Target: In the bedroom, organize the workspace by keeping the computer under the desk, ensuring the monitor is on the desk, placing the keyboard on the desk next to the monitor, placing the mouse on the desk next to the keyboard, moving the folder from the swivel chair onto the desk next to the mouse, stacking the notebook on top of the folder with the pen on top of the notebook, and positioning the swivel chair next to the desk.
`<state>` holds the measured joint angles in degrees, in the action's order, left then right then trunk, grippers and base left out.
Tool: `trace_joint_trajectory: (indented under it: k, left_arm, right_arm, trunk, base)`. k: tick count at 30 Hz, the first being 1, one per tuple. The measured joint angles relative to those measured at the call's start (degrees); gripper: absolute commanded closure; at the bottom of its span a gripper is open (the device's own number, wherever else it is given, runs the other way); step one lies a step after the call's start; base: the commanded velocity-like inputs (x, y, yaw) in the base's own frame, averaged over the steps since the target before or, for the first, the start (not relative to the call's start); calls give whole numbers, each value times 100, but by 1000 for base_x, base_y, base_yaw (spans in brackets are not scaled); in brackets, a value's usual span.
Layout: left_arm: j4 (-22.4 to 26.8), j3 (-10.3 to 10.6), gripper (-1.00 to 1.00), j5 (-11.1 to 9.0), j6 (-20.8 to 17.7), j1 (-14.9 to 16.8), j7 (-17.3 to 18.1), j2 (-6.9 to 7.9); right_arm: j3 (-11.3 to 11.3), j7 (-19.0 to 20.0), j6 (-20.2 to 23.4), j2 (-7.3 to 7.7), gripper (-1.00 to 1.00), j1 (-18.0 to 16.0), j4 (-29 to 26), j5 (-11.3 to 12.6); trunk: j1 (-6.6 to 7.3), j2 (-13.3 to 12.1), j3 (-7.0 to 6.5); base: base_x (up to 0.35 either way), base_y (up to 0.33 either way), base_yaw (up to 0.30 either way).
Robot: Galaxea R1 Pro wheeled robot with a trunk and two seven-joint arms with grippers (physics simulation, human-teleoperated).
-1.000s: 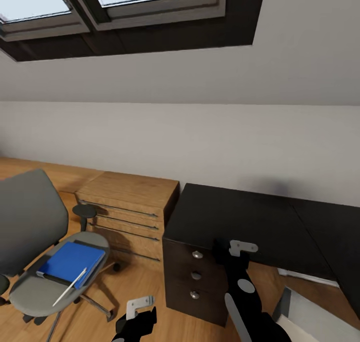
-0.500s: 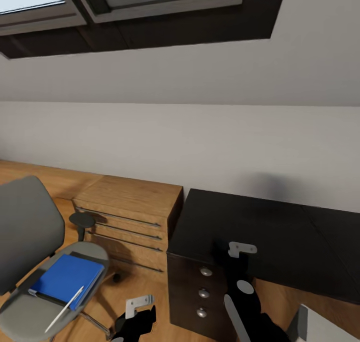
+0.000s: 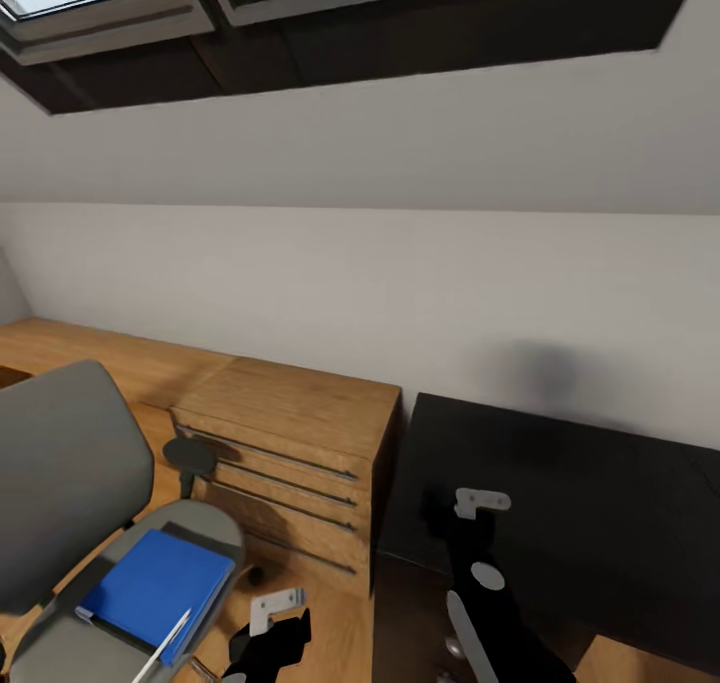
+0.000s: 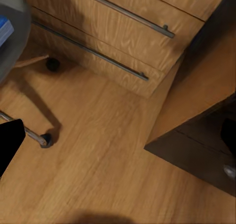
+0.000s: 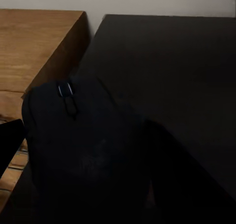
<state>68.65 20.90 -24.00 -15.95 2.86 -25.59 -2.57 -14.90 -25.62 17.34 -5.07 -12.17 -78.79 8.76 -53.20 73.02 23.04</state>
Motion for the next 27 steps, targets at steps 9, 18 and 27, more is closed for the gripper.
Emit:
trace_joint_trajectory:
  k: [9, 18, 27]
  left_arm:
    - [-9, 25, -100, -1, -6, 0, -65, -8]
    - [-1, 26, -100, -1, -7, 0, -69, -9]
    - [0, 33, -100, -2, -7, 0, -110, -9]
  right_arm:
    - [38, 18, -7, 4, 100, -7, 410, -11]
    - [53, 17, -186, 3, 100, -48, 1060, -9]
    - [54, 17, -228, 0, 100, -74, 1329, 15]
  trunk:
    - [-3, 0, 0]
    - [-1, 0, 0]
    - [-3, 0, 0]
  base:
    - [161, 3, 5]
    - [141, 0, 0]
    - [86, 0, 0]
